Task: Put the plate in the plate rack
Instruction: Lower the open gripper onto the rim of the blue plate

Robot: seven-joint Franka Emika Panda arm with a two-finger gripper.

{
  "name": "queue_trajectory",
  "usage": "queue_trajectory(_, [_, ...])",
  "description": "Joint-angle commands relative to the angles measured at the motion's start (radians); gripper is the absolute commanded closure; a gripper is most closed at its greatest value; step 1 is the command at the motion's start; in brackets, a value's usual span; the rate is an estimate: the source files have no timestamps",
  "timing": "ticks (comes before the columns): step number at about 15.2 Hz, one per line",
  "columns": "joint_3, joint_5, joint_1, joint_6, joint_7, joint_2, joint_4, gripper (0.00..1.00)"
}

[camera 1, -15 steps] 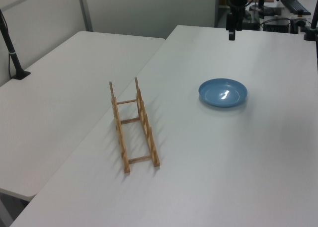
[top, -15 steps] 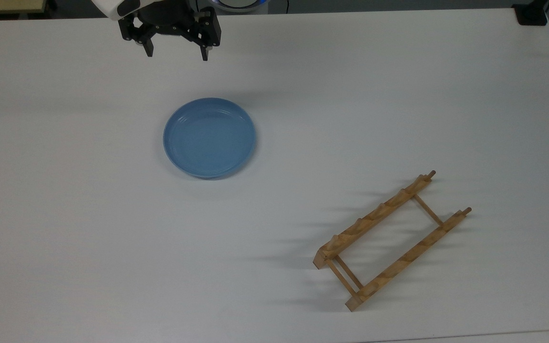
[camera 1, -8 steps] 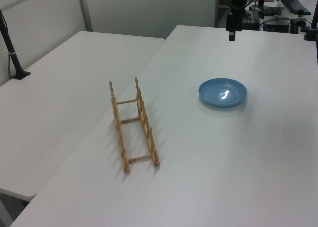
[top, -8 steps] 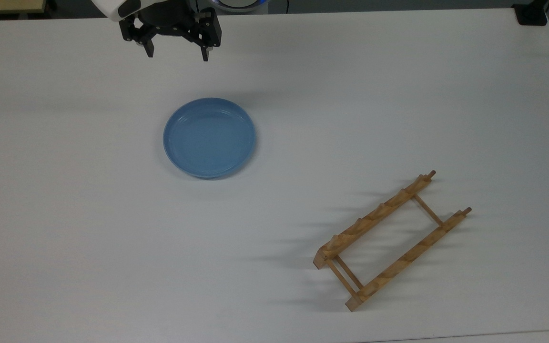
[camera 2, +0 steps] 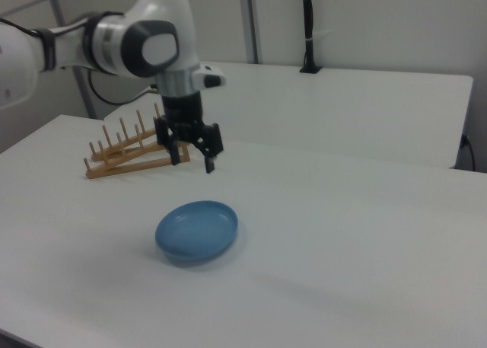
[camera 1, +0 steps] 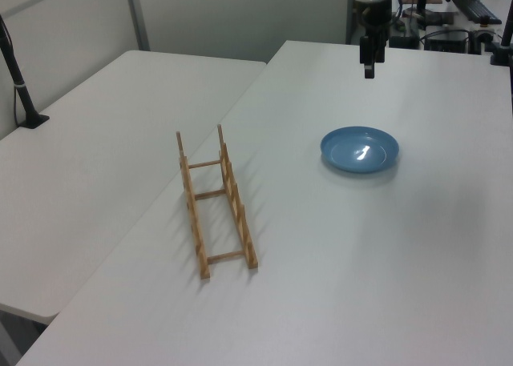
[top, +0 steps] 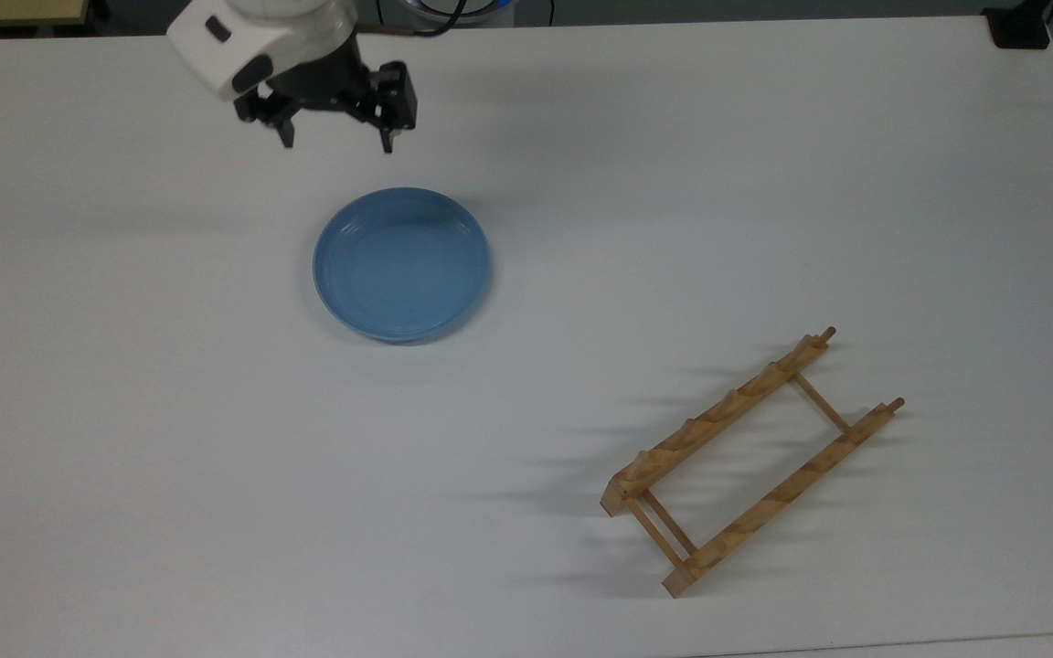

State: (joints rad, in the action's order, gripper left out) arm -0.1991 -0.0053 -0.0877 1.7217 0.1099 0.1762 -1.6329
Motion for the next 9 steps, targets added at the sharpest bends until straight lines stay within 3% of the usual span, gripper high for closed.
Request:
queue_trajectory(1, [-0.048, 0.053, 0.009, 0.049, 0.132, 0.054, -0.012, 0.11])
queue_trajectory(9, [-0.049, 0.065, 0.006, 0.188, 0.131, 0.242, -0.018, 0.22])
